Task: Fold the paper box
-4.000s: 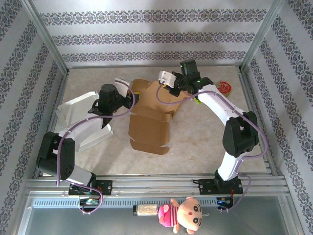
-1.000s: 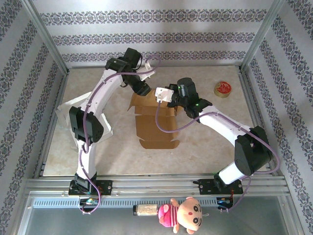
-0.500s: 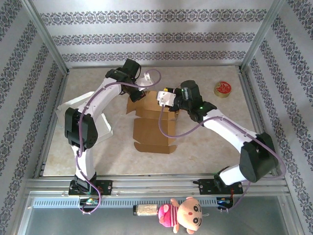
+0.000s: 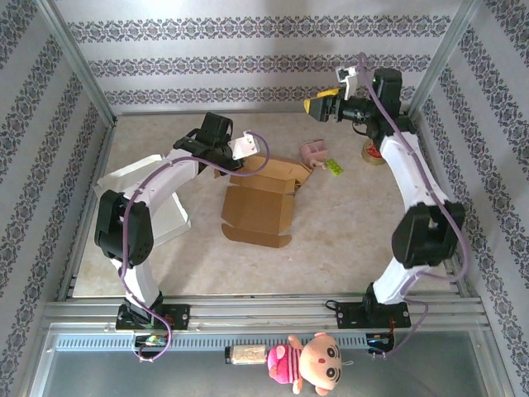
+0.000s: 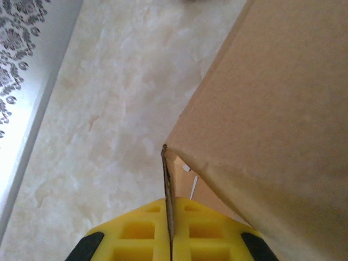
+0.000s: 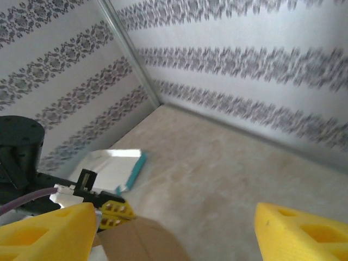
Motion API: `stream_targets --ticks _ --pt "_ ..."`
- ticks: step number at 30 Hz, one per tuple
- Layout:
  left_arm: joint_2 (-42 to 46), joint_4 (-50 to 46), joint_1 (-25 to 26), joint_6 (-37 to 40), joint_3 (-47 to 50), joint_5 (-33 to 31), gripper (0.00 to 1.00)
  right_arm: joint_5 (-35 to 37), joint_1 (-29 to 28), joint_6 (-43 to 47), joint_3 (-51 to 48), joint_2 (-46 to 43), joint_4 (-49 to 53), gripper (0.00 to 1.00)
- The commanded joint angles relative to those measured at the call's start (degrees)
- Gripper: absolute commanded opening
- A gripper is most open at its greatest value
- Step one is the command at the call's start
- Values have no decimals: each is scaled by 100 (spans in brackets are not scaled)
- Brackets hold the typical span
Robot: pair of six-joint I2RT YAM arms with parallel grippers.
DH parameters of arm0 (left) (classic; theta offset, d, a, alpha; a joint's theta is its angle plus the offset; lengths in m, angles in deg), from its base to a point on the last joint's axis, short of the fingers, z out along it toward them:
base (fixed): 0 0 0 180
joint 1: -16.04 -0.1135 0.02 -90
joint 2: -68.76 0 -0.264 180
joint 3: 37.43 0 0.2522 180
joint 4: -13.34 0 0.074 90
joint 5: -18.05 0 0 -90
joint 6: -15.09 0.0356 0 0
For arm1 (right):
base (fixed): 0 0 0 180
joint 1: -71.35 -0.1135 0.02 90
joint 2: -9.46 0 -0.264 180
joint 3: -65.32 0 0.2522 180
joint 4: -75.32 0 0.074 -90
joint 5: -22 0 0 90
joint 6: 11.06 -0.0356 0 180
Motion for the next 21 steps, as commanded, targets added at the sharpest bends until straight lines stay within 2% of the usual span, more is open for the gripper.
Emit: stream_targets --ticks 1,6,11,16,21 --pt "139 384 26 395 69 69 0 -809 -97 -387 300 484 1041 77" --pt "127 280 26 430 81 257 0 -694 -231 1153 640 970 2397 80" --pt "23 127 25 432 -34 542 0 -120 -526 2909 1080 1334 3658 88" --pt "-137 -98 27 371 -312 726 0 262 -711 3788 1973 1939 4611 89" --pt "-136 -191 26 399 -355 749 0 -361 -788 4436 2419 2331 5275 87"
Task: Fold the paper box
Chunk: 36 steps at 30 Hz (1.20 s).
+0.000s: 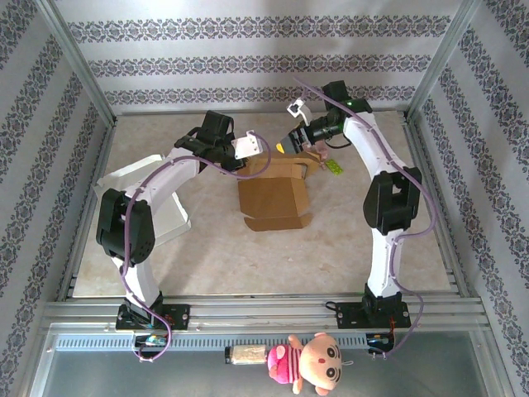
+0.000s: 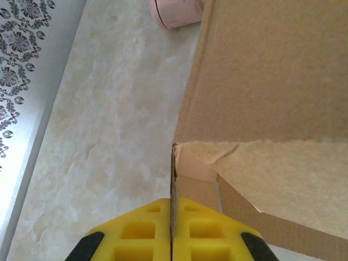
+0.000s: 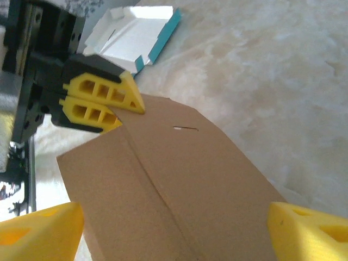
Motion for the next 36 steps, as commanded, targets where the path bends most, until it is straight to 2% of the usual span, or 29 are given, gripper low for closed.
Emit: stream_targets --ticks 1,9,13,18,23,26,31,36 --pt "-58 -278 18 117 -246 235 0 -450 -28 835 226 257 838 88" --pt "-225 -756 17 92 -580 567 0 -358 -209 985 274 508 1113 90" --pt "-301 -945 6 74 -752 739 0 -280 -262 958 155 480 1011 85" --pt "-521 -1181 -9 23 -1012 889 0 -265 -341 791 51 391 891 74" --pt "-551 -952 -5 -164 -937 926 0 -210 -360 494 -364 164 518 66" --pt "-505 -652 -6 -348 -769 829 16 -157 -371 119 -597 54 171 59" --pt "-252 26 -6 -812 -257 616 35 118 -407 -456 -1258 -286 -755 54" --pt "339 862 -11 -1578 415 353 40 312 -407 -607 -1444 -378 -1004 53"
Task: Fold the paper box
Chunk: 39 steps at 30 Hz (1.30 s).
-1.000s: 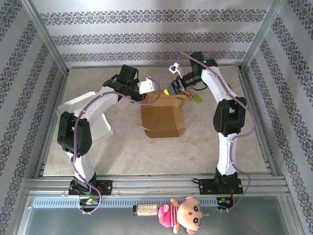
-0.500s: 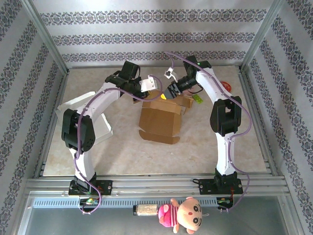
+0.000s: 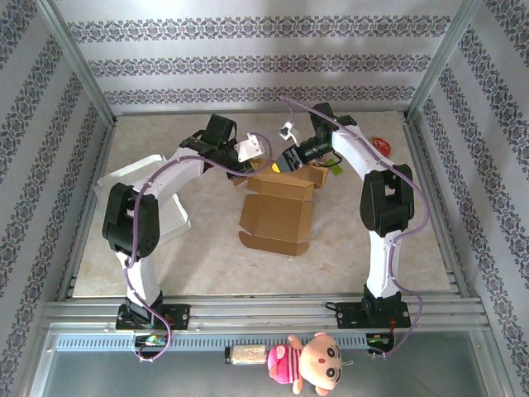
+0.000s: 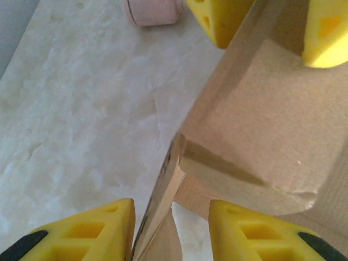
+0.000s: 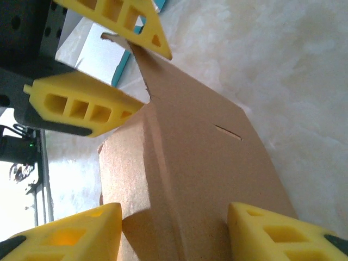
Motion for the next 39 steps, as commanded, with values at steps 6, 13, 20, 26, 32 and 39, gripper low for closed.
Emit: stream_targets --ticks 6,13,20,26,32,39 --pt "1506 1004 -2 -3168 595 -940 66 324 -77 -259 -95 -239 -416 52" --pt "2447 971 140 -6964 1792 -711 76 449 -59 -249 -100 -221 -429 52" --pt "1904 1226 534 -7650 2378 -1129 68 391 13 -266 54 -120 -397 51" --pt "685 1364 519 -7365 1948 -1518 61 380 -4 -254 34 -99 -358 51" --pt "-180 1497 482 -6712 1447 -1025 62 440 11 -161 78 -96 -201 51" --pt "-671 1411 421 -6376 1142 -1010 62 401 3 -143 -4 -151 -212 51"
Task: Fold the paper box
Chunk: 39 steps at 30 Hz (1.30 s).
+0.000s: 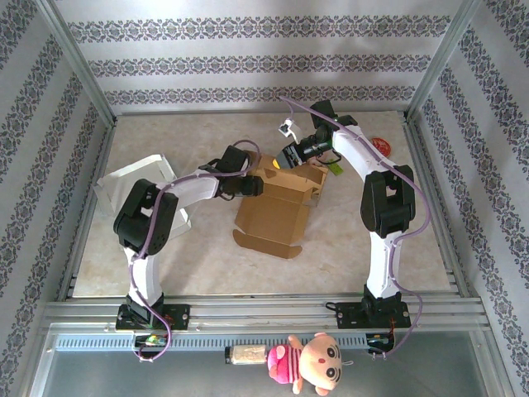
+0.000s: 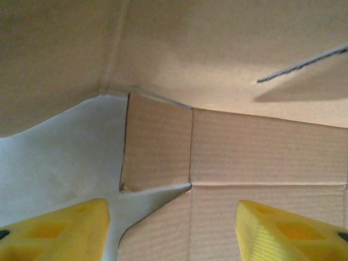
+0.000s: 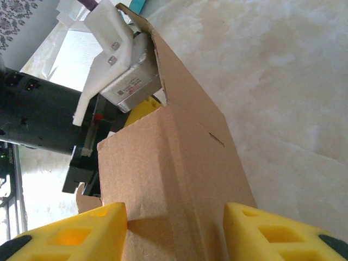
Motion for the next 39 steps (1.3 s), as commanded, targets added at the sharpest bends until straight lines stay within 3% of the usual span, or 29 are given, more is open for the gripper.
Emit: stream_targets --ticks 1,6,11,22,28,32,39 --pt "-153 239 -102 318 -120 219 61 15 16 51 21 -101 150 51" --pt "-76 924 -123 406 28 1297 52 76 19 23 55 -75 153 51" --pt "-80 1233 -125 422 76 1590 44 92 7 -25 56 -76 135 50" --pt "-621 1482 -114 35 136 2203 43 155 1 -43 9 -85 127 50" --pt "-402 1600 -117 22 242 2149 43 197 -3 -43 -23 -105 110 50" --pt "198 1386 -165 328 293 1771 49 237 -8 -14 -38 -135 105 50" --pt "1127 69 -816 893 -78 1196 54 332 0 -23 -50 -125 120 50"
